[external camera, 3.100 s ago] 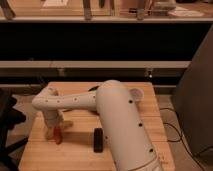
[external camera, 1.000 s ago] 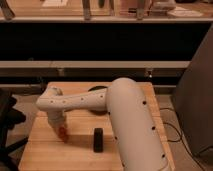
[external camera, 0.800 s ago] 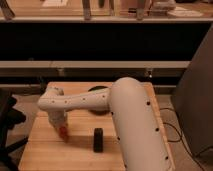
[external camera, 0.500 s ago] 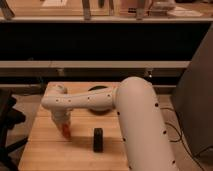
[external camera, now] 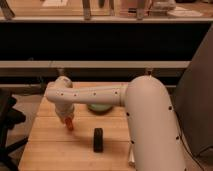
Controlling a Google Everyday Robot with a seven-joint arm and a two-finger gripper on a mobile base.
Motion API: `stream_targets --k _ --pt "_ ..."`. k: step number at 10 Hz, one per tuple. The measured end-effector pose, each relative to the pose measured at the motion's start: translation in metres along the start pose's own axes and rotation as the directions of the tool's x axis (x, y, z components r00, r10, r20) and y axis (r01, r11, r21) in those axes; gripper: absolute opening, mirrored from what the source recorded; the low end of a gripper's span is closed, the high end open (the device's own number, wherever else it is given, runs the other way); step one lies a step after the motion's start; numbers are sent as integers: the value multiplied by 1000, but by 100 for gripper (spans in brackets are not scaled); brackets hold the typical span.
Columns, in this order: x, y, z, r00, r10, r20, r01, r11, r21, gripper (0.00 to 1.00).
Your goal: Place the pepper in the ceramic bowl
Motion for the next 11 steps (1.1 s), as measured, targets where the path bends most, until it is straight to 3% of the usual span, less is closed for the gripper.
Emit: stream_targets --k 3,5,6,9,11 --pt "11 16 -17 999 31 -30 -30 999 17 0" --pt "20 42 -29 997 61 -48 -60 998 26 0" --pt "22 76 -41 993 96 -61 -94 995 44 0" --pt "20 110 -49 983 164 -88 -157 985 76 0" --pt "22 116 -50 980 177 -94 -170 982 85 0"
